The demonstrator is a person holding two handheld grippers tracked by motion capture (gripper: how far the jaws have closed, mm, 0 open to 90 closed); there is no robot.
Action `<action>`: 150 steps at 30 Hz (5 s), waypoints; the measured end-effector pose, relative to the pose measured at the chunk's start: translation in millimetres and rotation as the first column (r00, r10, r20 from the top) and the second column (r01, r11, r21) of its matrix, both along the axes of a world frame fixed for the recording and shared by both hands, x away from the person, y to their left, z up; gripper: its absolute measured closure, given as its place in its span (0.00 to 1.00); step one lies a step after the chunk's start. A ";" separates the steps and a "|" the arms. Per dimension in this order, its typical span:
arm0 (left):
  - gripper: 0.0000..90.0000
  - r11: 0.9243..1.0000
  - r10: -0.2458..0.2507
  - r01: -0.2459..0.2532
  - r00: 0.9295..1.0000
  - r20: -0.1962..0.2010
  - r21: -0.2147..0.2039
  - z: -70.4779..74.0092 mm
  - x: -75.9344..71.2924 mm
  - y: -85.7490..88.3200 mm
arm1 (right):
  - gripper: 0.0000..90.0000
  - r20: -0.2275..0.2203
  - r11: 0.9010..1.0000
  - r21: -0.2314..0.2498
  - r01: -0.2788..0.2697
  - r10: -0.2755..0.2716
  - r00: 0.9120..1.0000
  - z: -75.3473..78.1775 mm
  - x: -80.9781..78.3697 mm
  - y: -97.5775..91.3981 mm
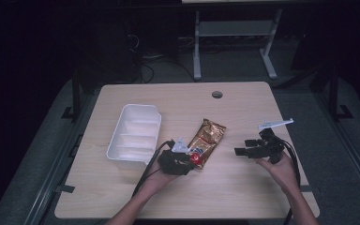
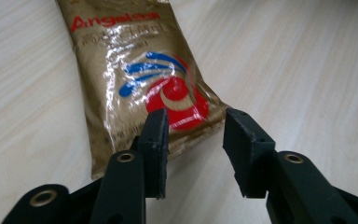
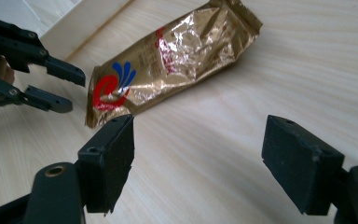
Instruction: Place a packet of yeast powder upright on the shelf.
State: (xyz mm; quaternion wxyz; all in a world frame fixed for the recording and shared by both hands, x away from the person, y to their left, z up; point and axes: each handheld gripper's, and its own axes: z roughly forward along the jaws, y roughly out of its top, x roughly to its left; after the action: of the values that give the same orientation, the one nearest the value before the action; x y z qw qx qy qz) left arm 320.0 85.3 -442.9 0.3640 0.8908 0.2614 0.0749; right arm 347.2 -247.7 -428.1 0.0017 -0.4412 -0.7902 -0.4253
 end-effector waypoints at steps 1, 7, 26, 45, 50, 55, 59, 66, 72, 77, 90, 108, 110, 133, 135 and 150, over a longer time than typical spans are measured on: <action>0.68 1.000 0.001 -0.001 1.000 0.000 0.000 0.4 1.7 -1.2 | 0.27 -0.001 1.000 -0.003 -0.003 0.003 1.000 1.0 4.2 1.4; 0.73 0.999 0.013 -0.012 1.000 -0.012 0.037 2.9 19.9 -10.8 | 0.26 0.004 1.000 -0.022 -0.003 0.003 1.000 11.8 26.9 12.3; 0.74 0.997 0.038 -0.038 0.999 0.001 0.064 -0.1 36.0 -19.6 | 0.29 -0.045 1.000 -0.012 0.022 -0.023 0.999 7.7 98.6 45.2; 0.65 0.999 0.039 -0.038 0.999 -0.038 0.016 -2.8 37.9 -15.0 | 0.88 -0.161 1.000 0.017 -0.011 0.014 0.987 -32.2 110.9 68.2; 0.45 0.995 0.083 -0.087 0.994 -0.077 -0.052 -0.8 40.3 -7.1 | 0.97 -0.126 0.998 0.048 -0.037 0.043 0.991 -24.5 106.4 66.6; 0.33 0.989 0.105 -0.113 0.991 -0.081 -0.095 -1.5 39.7 -1.4 | 0.99 -0.047 0.992 0.076 -0.102 0.106 0.993 -3.6 94.3 65.5; 0.30 0.985 0.102 -0.111 0.992 -0.078 -0.129 1.1 39.3 0.6 | 0.99 0.009 0.988 0.070 -0.136 0.136 0.991 11.9 85.3 65.0; 0.28 0.974 0.074 -0.096 0.991 -0.114 -0.203 1.6 44.8 4.1 | 0.99 0.116 0.972 0.057 -0.229 0.221 0.968 45.6 62.6 66.2; 0.28 0.974 0.071 -0.097 0.989 -0.128 -0.205 -1.1 47.0 2.1 | 0.99 0.147 0.959 0.067 -0.277 0.265 0.953 60.6 55.6 62.1; 0.28 0.975 0.042 -0.069 0.991 -0.130 -0.211 -2.1 46.3 -2.1 | 0.99 0.162 0.936 0.053 -0.347 0.335 0.928 70.6 50.5 65.8; 0.33 0.967 -0.009 -0.030 0.988 -0.152 -0.253 4.3 51.9 4.6 | 0.99 0.178 0.868 0.089 -0.489 0.469 0.865 80.3 45.9 69.3; 0.86 0.965 -0.098 0.063 0.987 -0.128 -0.253 -3.3 40.6 5.8 | 0.87 0.140 0.918 0.077 -0.389 0.376 0.916 64.5 49.3 68.4; 0.90 0.966 -0.101 0.068 0.987 -0.124 -0.251 -3.0 40.0 6.7 | 0.82 0.141 0.923 0.062 -0.380 0.369 0.919 60.4 47.8 71.4; 0.68 0.981 -0.069 0.052 0.994 -0.086 -0.184 2.0 25.3 18.5 | 0.91 0.143 0.940 0.144 -0.308 0.288 0.947 29.5 34.8 65.8; 0.63 0.983 -0.064 0.051 0.995 -0.074 -0.174 3.4 21.1 22.1 | 0.92 0.158 0.945 0.124 -0.304 0.283 0.946 37.1 35.3 65.5; 0.50 0.980 -0.153 0.151 0.988 -0.010 -0.133 10.5 -20.1 25.4 | 0.92 0.230 0.956 0.037 -0.291 0.276 0.933 89.2 69.5 77.1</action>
State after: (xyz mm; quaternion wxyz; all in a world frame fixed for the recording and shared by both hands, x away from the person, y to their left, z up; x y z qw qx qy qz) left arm 299.9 110.6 -432.4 0.4243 0.8828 0.2004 0.0205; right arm 416.7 -170.7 -338.9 -0.0097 -0.2718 -0.8252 -0.4950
